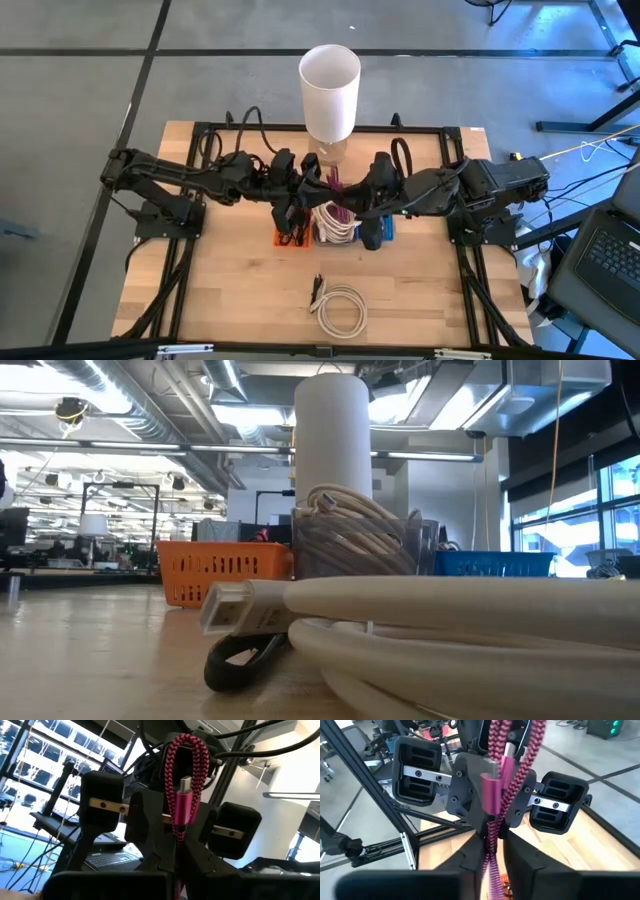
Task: Pick & Place USB Port
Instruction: Put the pink charger cable into the blue bin
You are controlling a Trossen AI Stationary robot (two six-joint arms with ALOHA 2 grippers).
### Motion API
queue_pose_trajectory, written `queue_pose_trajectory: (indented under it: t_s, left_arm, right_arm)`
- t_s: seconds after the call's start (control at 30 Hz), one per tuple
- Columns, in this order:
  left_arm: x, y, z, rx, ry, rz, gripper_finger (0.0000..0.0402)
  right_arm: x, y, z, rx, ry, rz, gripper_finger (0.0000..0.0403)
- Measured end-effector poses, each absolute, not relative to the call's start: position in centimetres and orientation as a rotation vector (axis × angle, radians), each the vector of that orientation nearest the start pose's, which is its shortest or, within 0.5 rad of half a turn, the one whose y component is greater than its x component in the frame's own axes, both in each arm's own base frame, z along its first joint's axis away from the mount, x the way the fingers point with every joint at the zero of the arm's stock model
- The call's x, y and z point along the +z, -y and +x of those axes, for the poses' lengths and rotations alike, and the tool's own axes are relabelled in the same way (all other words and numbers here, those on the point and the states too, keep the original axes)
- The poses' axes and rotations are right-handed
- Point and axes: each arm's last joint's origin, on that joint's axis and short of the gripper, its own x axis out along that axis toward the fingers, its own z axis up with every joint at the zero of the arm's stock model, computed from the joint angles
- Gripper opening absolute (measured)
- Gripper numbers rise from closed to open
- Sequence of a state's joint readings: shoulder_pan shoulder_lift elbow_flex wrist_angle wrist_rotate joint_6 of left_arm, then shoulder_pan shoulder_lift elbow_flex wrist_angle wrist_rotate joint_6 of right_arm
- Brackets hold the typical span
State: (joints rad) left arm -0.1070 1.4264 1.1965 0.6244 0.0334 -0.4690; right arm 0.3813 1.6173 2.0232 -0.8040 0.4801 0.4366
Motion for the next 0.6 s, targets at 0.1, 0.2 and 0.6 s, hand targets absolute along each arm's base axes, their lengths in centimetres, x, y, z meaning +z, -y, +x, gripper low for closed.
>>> queue_pose_trajectory:
  t_s: [0.1, 0.2, 0.6]
  left_arm:
    - [40.49, 3.52, 32.12, -0.228, 0.358, -0.474, 0.0006]
    - [40.53, 3.51, 32.09, -0.225, 0.359, -0.475, 0.0005]
    - [40.44, 3.48, 32.17, -0.207, 0.364, -0.448, 0.0079]
  right_arm:
    - [48.26, -10.65, 30.2, -0.171, -0.336, 0.266, 0.0036]
    - [48.24, -10.65, 30.18, -0.171, -0.338, 0.265, 0.0014]
    - [47.44, -10.64, 30.25, -0.195, -0.397, 0.246, 0.0014]
